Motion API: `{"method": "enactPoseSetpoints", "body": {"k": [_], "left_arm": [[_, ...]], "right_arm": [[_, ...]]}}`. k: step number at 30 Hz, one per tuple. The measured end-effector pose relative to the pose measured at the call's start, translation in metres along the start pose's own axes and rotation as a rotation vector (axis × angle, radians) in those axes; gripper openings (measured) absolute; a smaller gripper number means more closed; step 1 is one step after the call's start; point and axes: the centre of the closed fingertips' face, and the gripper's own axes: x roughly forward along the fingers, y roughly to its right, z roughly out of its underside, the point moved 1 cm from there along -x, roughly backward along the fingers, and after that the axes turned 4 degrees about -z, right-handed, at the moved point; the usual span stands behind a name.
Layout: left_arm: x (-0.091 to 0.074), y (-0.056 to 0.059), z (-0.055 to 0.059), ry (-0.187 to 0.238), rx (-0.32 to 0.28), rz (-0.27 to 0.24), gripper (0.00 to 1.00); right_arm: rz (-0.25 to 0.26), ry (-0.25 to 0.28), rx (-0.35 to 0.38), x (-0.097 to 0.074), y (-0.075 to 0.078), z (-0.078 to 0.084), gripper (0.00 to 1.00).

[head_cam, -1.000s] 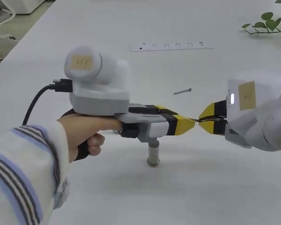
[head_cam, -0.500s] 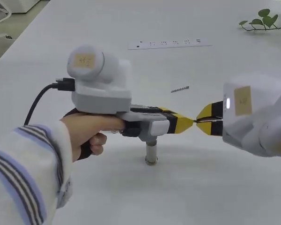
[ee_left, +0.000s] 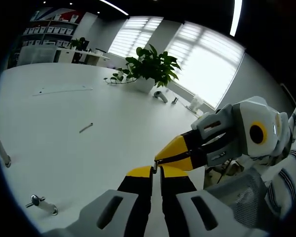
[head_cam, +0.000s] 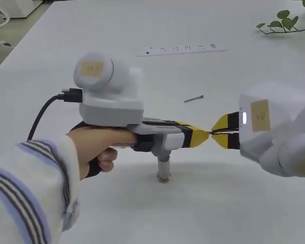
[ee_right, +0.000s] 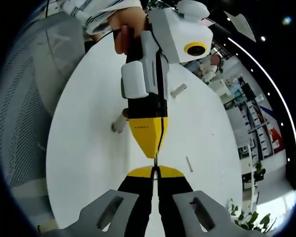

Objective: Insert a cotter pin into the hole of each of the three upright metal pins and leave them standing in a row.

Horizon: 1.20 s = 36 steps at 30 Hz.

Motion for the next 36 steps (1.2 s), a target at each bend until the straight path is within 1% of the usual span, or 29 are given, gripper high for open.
{"method": "enactPoseSetpoints", "body": {"k": [5, 7, 11, 13, 14, 19, 24, 25, 27, 32, 34, 36], "left_arm": [[0.0002, 0.0, -0.0003, -0.002, -0.002, -0.002, 0.02], [0.0007, 0.0002, -0.0015, 0.004, -0.015, -0.002, 0.02], [0.0013, 0.0005, -0.003, 0.006, -0.014, 0.001, 0.02], [0.0015, 0.0006, -0.0053, 0.014, -0.033, 0.007, 0.02], [0.0014, 0.0003, -0.0061, 0.015, -0.055, 0.011, 0.02], [0.0011, 0.001, -0.0073, 0.013, -0.042, 0.013, 0.01], [0.0004, 0.0005, -0.0065, 0.0, -0.041, 0.006, 0.01], [0.0001, 0.0004, -0.0057, -0.007, -0.052, 0.002, 0.01], [-0.0005, 0.0003, -0.0053, -0.009, -0.057, -0.001, 0.01], [-0.002, -0.0005, -0.0054, -0.011, -0.062, -0.017, 0.0], [-0.0029, -0.0011, -0.0075, -0.003, -0.069, -0.018, 0.0], [-0.0032, -0.001, -0.0074, -0.006, -0.07, -0.017, 0.0]], "right_arm": [[0.003, 0.0, -0.001, -0.0008, 0.0001, 0.0003, 0.03], [0.008, -0.001, -0.003, -0.0011, 0.0007, 0.0005, 0.03], [0.013, 0.001, 0.0, -0.0018, 0.0019, 0.0004, 0.03], [0.018, 0.004, 0.003, -0.0029, 0.0033, 0.0, 0.03], [0.019, 0.005, 0.006, -0.0033, 0.0039, 0.0, 0.03], [0.021, 0.016, 0.026, -0.004, 0.0053, -0.0002, 0.03], [0.021, 0.012, 0.014, -0.0033, 0.0045, -0.0013, 0.03], [0.021, 0.012, 0.012, -0.003, 0.0041, -0.0015, 0.03], [0.022, 0.014, 0.008, -0.0028, 0.0035, -0.0021, 0.03], [0.029, 0.022, -0.016, -0.0026, 0.0042, -0.0029, 0.03], [0.042, 0.029, -0.062, -0.0034, 0.0057, -0.0035, 0.03], [0.033, 0.031, -0.052, -0.0033, 0.0048, -0.0034, 0.04]]}}
